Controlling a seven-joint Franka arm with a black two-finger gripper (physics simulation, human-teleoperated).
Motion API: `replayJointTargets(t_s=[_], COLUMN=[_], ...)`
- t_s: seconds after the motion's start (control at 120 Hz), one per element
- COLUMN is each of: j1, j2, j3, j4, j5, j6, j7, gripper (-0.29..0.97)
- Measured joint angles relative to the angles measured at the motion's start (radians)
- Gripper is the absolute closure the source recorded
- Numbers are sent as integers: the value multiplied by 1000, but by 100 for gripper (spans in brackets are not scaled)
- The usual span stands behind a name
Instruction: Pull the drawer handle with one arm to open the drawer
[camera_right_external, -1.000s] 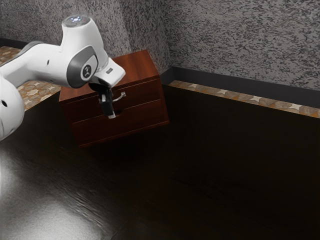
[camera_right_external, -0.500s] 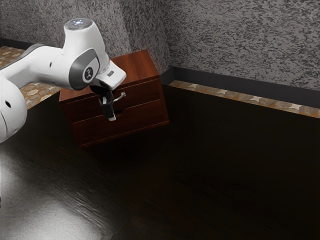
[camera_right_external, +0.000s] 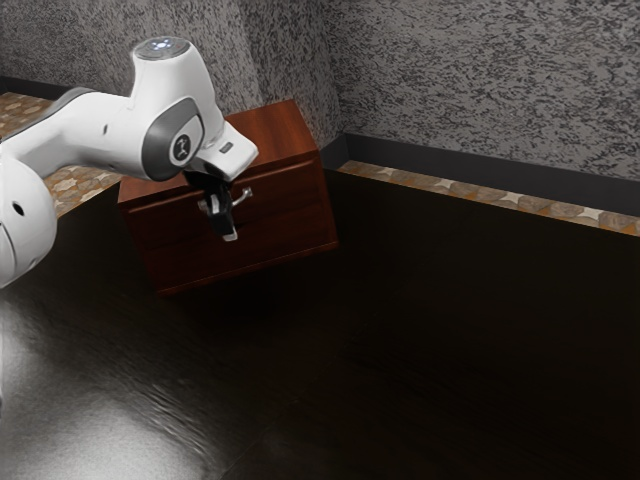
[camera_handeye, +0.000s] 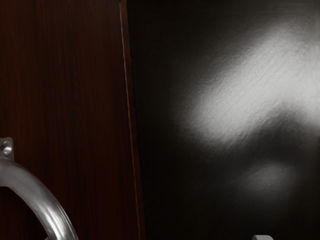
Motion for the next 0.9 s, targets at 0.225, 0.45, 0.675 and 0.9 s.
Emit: replayJointTargets(t_s=[0.225, 0.45, 0.675, 0.9], j1=[-19, -30, -47, -66], j2=[-5, -13, -29, -56], j3=[-3, 1, 5, 4], j4=[-7, -10, -17, -42], j5=[-2, 1, 4, 9], j6=[-7, -19, -50, -84], j7=[-13, -31, -57, -88], gripper=[27, 34, 45, 40])
